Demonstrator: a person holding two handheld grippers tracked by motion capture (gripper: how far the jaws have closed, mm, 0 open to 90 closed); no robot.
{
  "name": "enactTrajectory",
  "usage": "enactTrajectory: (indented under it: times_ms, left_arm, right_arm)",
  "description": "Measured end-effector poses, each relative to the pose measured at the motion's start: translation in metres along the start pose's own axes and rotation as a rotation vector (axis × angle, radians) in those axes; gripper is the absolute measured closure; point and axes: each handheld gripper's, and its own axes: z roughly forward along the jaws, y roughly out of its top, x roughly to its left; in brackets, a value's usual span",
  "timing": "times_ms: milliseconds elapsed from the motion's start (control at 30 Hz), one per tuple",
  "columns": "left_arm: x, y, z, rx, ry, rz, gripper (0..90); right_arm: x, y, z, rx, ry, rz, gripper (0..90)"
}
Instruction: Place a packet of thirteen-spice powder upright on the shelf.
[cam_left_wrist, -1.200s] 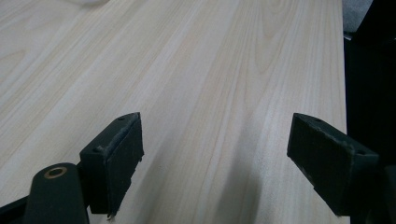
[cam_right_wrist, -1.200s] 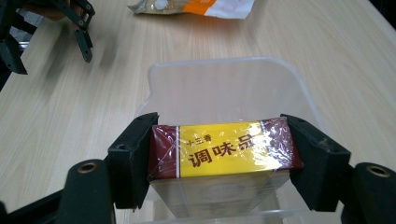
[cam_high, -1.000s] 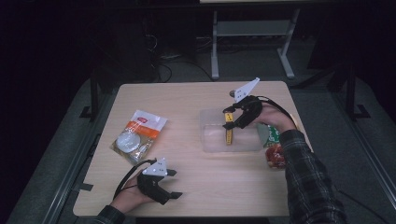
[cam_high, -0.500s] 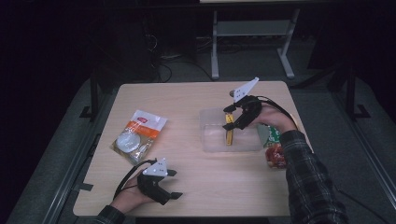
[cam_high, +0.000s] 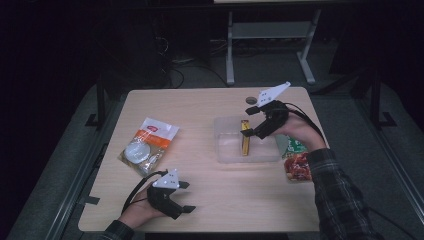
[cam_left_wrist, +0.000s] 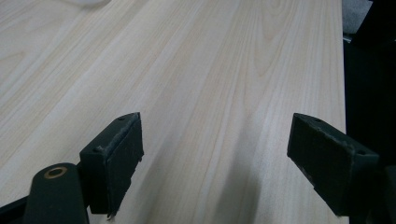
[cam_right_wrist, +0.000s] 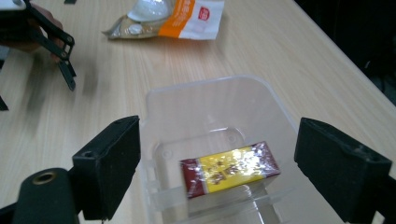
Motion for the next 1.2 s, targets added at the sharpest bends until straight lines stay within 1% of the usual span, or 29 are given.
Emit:
enactTrajectory:
  times_ms: [33,67,100,133,167,200,233,300,367,400,500,533,600,633,667,733,767,800,833,933,967,1033,1100,1167,1200]
  left_arm:
    - [0.000,0.000,0.000,0.001,0.000,-0.003,17.7]
    - [0.000,0.000,0.000,0.002,0.002,-0.003,17.7]
    - [-0.001,0.001,0.001,0.000,0.001,-0.014,17.7]
    - [-0.001,0.001,0.001,0.000,0.001,-0.014,17.7]
    - [-0.001,0.001,0.001,0.002,0.003,-0.016,17.7]
    - [-0.001,0.001,0.001,0.001,0.005,-0.019,17.7]
    - [-0.001,0.001,0.001,0.000,0.005,-0.023,17.7]
    - [-0.001,0.001,0.001,-0.001,0.008,-0.026,17.7]
    - [-0.001,0.001,0.001,-0.002,0.011,-0.025,17.7]
    - [0.000,0.001,0.001,-0.001,0.016,-0.027,17.7]
    - [-0.001,0.001,0.001,0.000,0.026,-0.041,17.7]
    - [0.000,0.000,0.001,0.004,0.030,-0.046,17.7]
    - [0.001,0.000,0.001,0.007,0.037,-0.041,17.8]
    - [0.001,0.000,0.001,0.009,0.041,-0.043,17.8]
    - [0.001,0.000,0.001,0.010,0.043,-0.047,17.8]
    - [0.001,0.000,0.001,0.011,0.046,-0.051,17.8]
    - [0.001,0.000,0.001,0.012,0.047,-0.054,17.8]
    - [0.001,0.000,0.001,0.012,0.047,-0.054,17.8]
    - [0.001,0.000,0.001,0.017,0.049,-0.052,17.8]
    - [0.001,0.000,0.001,0.017,0.050,-0.052,17.9]
    - [0.001,0.000,0.001,0.017,0.051,-0.052,17.8]
    - [0.001,-0.001,0.001,0.015,0.049,-0.062,17.8]
    - [0.001,-0.001,0.001,0.019,0.050,-0.061,17.8]
    - [0.000,-0.001,0.001,0.018,0.054,-0.062,17.9]
    - [0.000,-0.001,0.001,0.018,0.054,-0.062,17.9]
  right_arm:
    - [0.004,-0.001,-0.002,-0.012,-0.015,0.001,14.6]
    - [0.008,-0.001,-0.003,-0.012,-0.032,0.023,14.5]
    - [0.017,-0.005,-0.005,-0.010,-0.062,0.039,14.8]
    - [0.017,-0.005,-0.005,-0.010,-0.062,0.039,14.8]
    - [0.028,-0.011,-0.007,-0.001,-0.103,0.042,15.0]
    - [0.031,-0.013,-0.007,0.003,-0.107,0.052,15.4]
    - [0.031,-0.013,-0.007,0.003,-0.107,0.052,15.4]
    - [0.042,-0.018,-0.008,0.004,-0.116,0.069,15.7]
    - [0.051,-0.023,-0.008,0.007,-0.138,0.071,15.5]
    - [0.055,-0.024,-0.008,0.008,-0.140,0.075,15.3]
    - [0.071,-0.033,-0.008,-0.002,-0.161,0.086,16.2]
    - [0.075,-0.035,-0.007,-0.005,-0.160,0.100,16.4]
    - [0.083,-0.040,-0.005,0.000,-0.169,0.098,16.8]
    - [0.083,-0.040,-0.005,0.000,-0.169,0.098,16.8]
    - [0.087,-0.042,-0.004,-0.004,-0.172,0.104,17.7]
    - [0.096,-0.048,-0.001,-0.001,-0.156,0.112,17.9]
    - [0.102,-0.054,0.002,0.019,-0.160,0.096,17.9]
    - [0.102,-0.054,0.002,0.019,-0.160,0.096,17.9]
    - [0.110,-0.061,0.004,0.016,-0.161,0.117,18.0]
    - [0.114,-0.066,0.003,0.016,-0.164,0.133,18.4]
    - [0.120,-0.072,0.003,0.017,-0.158,0.146,18.8]
    - [0.122,-0.074,0.002,0.020,-0.156,0.141,18.8]
    - [0.128,-0.082,-0.001,0.026,-0.173,0.156,18.7]
    - [0.130,-0.089,-0.003,0.026,-0.192,0.164,18.9]
    - [0.130,-0.089,-0.003,0.026,-0.192,0.164,18.9]
